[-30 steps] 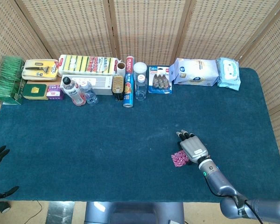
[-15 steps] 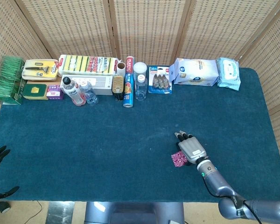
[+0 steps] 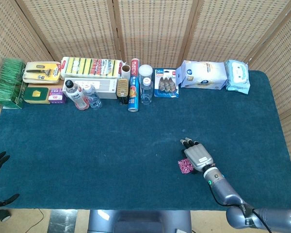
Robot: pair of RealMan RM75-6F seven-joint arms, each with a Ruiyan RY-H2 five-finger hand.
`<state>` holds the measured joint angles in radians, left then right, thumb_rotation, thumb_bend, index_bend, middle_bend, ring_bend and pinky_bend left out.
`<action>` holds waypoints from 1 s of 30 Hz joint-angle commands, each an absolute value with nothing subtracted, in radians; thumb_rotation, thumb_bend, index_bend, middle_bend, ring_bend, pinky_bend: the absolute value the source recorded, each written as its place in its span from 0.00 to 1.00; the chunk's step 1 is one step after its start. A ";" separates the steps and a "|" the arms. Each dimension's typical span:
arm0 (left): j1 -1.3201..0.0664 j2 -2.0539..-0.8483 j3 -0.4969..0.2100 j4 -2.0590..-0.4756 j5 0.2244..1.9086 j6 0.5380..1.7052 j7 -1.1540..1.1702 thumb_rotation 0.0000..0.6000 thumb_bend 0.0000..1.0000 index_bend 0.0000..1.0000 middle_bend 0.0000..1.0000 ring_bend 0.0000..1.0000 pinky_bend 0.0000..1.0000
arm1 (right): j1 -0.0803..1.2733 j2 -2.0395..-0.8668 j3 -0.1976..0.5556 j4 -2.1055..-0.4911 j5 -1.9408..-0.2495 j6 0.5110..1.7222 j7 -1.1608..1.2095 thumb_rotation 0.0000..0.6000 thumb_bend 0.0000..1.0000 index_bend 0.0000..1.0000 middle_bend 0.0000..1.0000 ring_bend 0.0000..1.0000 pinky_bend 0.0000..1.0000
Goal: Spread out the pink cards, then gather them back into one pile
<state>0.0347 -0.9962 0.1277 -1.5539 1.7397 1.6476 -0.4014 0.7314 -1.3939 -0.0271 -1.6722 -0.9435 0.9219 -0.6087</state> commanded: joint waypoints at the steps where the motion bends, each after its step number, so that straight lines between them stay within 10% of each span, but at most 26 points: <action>1: 0.035 -0.996 0.128 -1.552 1.741 1.649 -0.403 1.00 0.07 0.00 0.00 0.00 0.00 | 0.734 -1.384 -0.026 -1.684 -0.937 0.912 -0.602 1.00 0.13 0.40 0.08 0.05 0.22; 15: 0.037 -0.998 0.127 -1.550 1.738 1.652 -0.404 1.00 0.07 0.00 0.00 0.00 0.00 | 0.712 -1.343 -0.015 -1.733 -1.005 0.937 -0.527 1.00 0.13 0.38 0.08 0.05 0.22; 30: 0.062 -1.019 0.124 -1.540 1.748 1.693 -0.344 1.00 0.07 0.00 0.00 0.00 0.00 | 0.505 -1.197 -0.069 -1.655 -1.567 1.289 -0.085 1.00 0.06 0.32 0.12 0.10 0.24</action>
<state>0.0572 -1.0146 0.1243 -1.5429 1.7440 1.6862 -0.3527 0.5754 -1.2270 -0.0378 -1.7056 -1.4631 1.1773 -0.1755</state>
